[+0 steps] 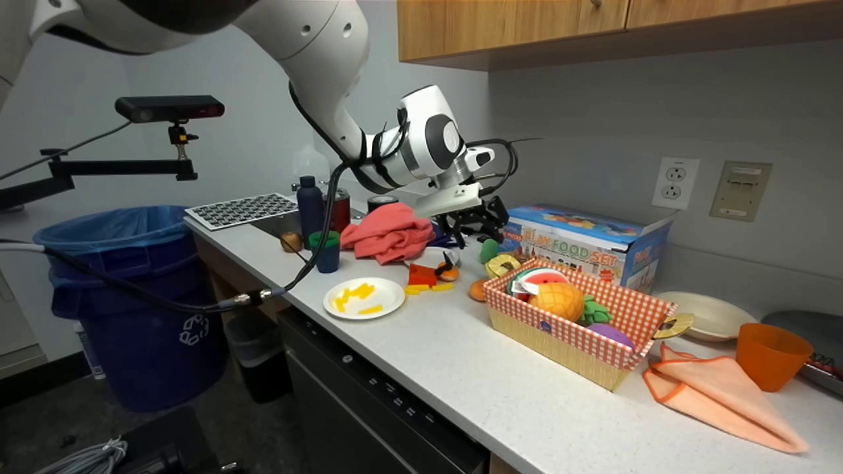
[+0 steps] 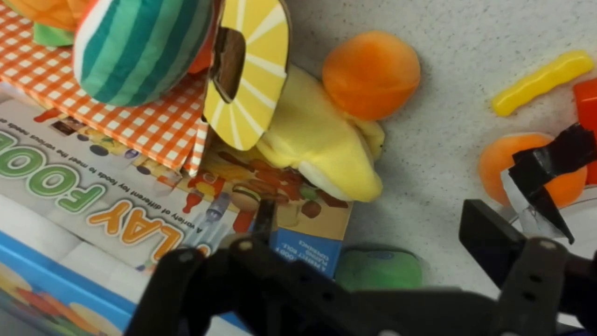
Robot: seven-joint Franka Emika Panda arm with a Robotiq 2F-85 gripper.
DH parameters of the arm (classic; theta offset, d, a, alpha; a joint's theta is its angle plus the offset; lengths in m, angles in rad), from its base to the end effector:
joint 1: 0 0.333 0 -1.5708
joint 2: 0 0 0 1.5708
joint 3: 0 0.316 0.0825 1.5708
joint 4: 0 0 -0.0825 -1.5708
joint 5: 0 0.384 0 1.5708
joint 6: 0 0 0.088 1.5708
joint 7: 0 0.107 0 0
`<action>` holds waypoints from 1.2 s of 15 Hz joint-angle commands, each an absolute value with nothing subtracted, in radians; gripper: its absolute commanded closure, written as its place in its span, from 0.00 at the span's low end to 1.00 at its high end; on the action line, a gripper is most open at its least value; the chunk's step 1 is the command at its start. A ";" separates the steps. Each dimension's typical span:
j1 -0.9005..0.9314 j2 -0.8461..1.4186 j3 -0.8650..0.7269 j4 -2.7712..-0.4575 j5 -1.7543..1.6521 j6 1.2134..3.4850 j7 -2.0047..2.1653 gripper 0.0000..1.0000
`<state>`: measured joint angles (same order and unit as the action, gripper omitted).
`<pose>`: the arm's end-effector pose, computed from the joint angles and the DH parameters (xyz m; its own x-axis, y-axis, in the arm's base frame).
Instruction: Put the pineapple, cherry, watermelon, eggplant, banana and orange plushies in the box
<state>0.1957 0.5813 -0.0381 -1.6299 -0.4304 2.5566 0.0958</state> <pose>0.7074 0.1227 0.3167 0.8595 0.4114 0.3031 0.3121 -0.8923 0.3261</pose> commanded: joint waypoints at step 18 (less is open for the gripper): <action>0.115 0.862 -0.009 -1.330 -0.272 2.457 -0.126 0.00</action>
